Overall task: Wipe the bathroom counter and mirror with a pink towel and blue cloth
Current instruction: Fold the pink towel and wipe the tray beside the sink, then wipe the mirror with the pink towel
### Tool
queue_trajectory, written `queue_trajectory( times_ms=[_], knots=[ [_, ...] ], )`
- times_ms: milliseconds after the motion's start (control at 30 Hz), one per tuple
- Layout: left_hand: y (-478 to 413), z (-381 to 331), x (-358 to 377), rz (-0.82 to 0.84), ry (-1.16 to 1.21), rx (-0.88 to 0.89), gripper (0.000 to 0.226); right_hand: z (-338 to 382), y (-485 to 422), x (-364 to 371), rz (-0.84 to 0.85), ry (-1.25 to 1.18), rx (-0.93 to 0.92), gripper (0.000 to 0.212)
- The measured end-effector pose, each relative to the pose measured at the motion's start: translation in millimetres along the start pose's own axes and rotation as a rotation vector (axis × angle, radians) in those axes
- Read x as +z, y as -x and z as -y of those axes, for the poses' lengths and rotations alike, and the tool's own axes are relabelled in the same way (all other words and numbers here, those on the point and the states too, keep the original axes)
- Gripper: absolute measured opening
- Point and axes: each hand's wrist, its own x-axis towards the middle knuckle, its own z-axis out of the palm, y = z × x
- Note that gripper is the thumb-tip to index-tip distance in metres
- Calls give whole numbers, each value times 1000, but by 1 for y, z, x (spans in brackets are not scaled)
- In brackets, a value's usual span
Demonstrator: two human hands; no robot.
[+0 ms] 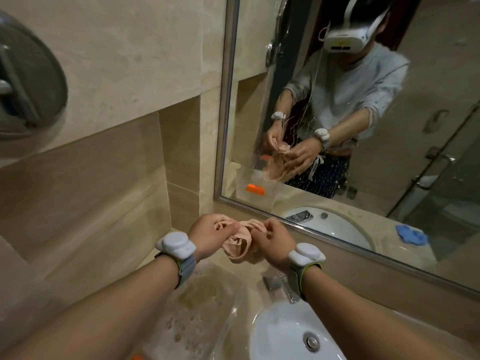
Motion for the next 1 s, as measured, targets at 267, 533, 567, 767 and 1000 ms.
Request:
queue_trajectory(
  times_ms=[267,533,567,767,1000],
  knots=[
    [-9,-25,-4,-109,10,106,10,9,-1,-39,-144,62,-67,26],
    [-19,-65,-15,-255,34,255,11,23,-7,-82,26,452,-157,16],
    [-21,-72,-16,-268,16,280,11,25,-8,-88,20,476,-151,18],
    [-40,-116,-24,-438,-156,414,7,55,-11,-127,-125,473,-113,37],
    [-58,-183,-40,-535,-53,321,20,127,-7,-200,23,-118,-41,27]
  ],
)
